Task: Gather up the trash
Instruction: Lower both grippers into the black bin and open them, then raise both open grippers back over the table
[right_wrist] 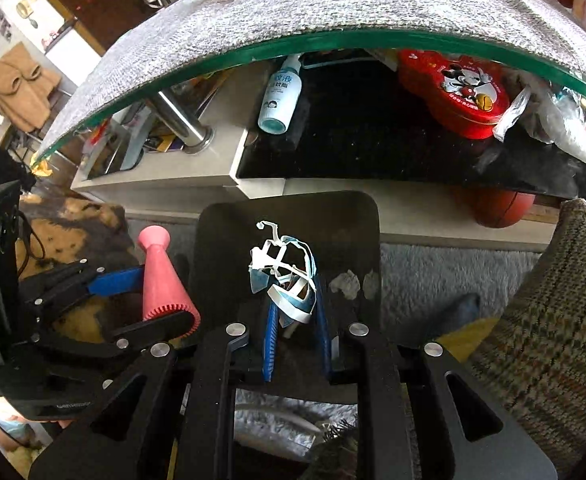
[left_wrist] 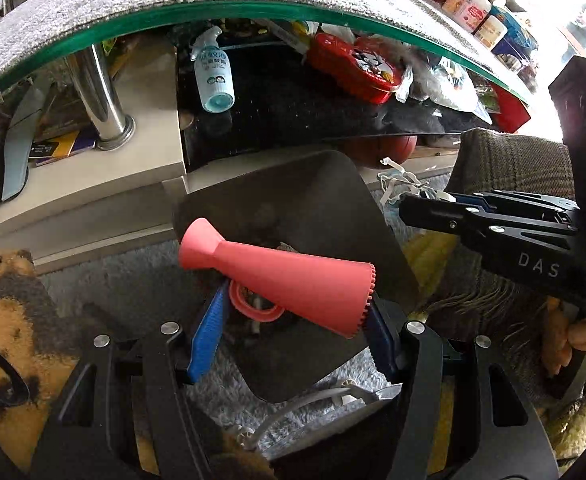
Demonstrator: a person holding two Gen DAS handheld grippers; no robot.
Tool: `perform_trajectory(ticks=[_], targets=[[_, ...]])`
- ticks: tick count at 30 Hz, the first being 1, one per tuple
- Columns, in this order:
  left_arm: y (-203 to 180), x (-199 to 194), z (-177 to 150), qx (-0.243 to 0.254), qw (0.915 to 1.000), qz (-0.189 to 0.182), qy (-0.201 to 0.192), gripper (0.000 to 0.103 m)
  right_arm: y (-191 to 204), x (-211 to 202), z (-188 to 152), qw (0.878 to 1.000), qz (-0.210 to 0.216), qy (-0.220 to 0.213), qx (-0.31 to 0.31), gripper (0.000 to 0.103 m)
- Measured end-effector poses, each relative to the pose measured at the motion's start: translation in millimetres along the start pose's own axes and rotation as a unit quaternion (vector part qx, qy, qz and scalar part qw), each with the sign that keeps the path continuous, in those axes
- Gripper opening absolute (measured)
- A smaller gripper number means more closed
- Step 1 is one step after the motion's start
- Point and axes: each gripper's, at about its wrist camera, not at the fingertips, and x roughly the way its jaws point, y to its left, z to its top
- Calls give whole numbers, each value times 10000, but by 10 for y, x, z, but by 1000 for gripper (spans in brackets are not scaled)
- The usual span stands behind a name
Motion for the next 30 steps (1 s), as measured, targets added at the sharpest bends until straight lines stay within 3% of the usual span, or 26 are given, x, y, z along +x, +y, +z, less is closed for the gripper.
perform_trajectory(ticks=[4,5,6,8,18,30], targets=[[0,27,2,-7,10000,-13,67,60,-35,38,19,9999,18,72,69,22],[-3,28,4,-3,10000,-16,82,64,-43,45,21,9999,31,87,94,31],[-6,30,5,-1,10000,-18,80,68,-50,47,26,9999,42,92,111,47],[-7,24,6,4,10000,-21,67,73,-51,37,29,9999,52,62,131,56],[4,-90,64,-54,10000,-17,-8,83,-81,-76,112,9997,96,-39,236,59],[231,-710,594,-182,9968,237,-737,85,-188,-757,702,9957,-215,-901,35,63]])
